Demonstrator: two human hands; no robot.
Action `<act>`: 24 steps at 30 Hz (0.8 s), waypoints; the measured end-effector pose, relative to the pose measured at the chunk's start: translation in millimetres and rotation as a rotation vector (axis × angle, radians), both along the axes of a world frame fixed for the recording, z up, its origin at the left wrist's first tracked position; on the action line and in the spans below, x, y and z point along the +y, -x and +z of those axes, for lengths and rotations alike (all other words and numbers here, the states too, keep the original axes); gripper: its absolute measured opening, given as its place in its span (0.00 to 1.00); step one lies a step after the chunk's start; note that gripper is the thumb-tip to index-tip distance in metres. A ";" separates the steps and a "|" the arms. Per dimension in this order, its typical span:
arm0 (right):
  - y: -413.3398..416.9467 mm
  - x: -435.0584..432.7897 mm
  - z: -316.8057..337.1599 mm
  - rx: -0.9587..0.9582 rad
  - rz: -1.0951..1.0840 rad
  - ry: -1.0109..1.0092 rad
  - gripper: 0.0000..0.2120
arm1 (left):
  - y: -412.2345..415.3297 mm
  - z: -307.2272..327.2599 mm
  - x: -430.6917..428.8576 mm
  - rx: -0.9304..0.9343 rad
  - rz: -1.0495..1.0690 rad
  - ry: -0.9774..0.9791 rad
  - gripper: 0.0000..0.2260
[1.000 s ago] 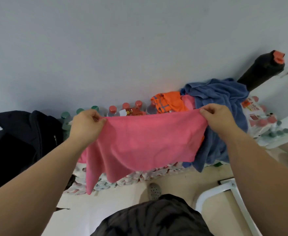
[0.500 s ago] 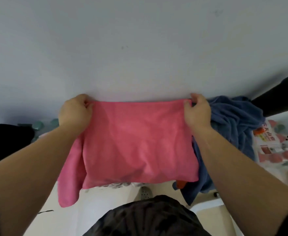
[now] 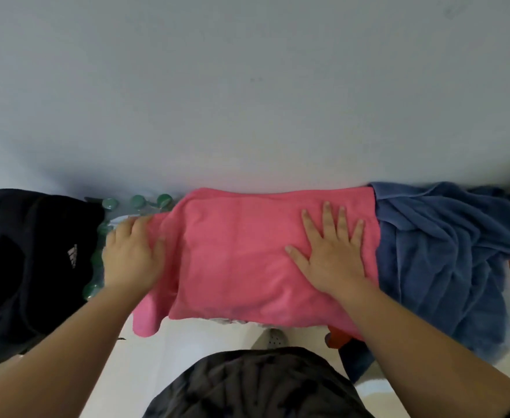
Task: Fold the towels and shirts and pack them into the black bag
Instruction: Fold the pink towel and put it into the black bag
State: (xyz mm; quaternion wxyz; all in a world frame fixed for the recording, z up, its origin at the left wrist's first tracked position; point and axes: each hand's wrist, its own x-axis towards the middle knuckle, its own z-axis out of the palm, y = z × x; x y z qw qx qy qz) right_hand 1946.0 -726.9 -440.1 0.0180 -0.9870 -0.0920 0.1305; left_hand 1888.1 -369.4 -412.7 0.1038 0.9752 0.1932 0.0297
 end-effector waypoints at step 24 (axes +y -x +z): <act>30.7 139.5 8.3 0.074 0.409 -0.019 0.35 | -20.7 2.7 57.8 0.086 0.002 0.210 0.15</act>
